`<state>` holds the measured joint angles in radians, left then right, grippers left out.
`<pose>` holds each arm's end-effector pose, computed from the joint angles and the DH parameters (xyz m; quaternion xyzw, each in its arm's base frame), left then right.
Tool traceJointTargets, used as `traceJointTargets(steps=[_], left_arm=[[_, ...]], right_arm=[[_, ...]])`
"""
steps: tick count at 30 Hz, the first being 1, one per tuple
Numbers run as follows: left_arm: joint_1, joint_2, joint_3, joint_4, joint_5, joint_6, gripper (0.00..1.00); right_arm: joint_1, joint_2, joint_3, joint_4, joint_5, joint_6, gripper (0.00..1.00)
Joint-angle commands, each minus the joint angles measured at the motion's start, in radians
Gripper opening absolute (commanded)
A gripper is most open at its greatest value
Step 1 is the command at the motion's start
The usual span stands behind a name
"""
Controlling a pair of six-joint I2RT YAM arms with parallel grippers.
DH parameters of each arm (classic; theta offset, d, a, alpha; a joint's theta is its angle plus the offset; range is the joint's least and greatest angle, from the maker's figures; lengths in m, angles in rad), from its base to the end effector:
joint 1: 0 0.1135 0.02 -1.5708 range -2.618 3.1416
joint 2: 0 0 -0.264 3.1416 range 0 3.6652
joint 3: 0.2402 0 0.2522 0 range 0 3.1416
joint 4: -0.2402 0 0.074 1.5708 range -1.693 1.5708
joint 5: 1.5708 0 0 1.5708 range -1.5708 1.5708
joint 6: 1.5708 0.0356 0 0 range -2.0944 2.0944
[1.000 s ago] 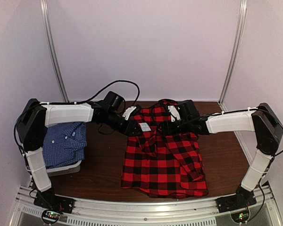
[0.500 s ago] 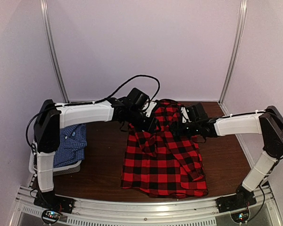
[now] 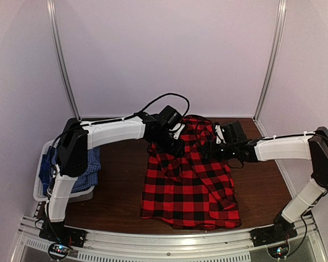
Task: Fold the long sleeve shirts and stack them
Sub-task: Pick up the sleeve from the 1/3-folded shirt.
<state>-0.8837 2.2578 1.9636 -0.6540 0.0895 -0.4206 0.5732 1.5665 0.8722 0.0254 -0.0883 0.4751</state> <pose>0.3167 -0.3910 0.2151 0.2316 0.9225 -0.2196 0.2173 0.2767 0.1824 0.1990 -0.0633 0.8971 0.2523 0.3571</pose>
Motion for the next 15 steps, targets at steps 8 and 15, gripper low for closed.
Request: traceJointTargets(steps=[8,15], left_arm=[[-0.012,0.026,0.058,-0.032,0.088,0.067,0.10],[-0.009,-0.042,0.046,0.004,0.137,0.194,0.00]], right_arm=[[-0.007,-0.040,-0.013,0.057,-0.061,-0.085,0.69],[-0.007,-0.107,-0.044,0.116,-0.120,-0.156,0.71]])
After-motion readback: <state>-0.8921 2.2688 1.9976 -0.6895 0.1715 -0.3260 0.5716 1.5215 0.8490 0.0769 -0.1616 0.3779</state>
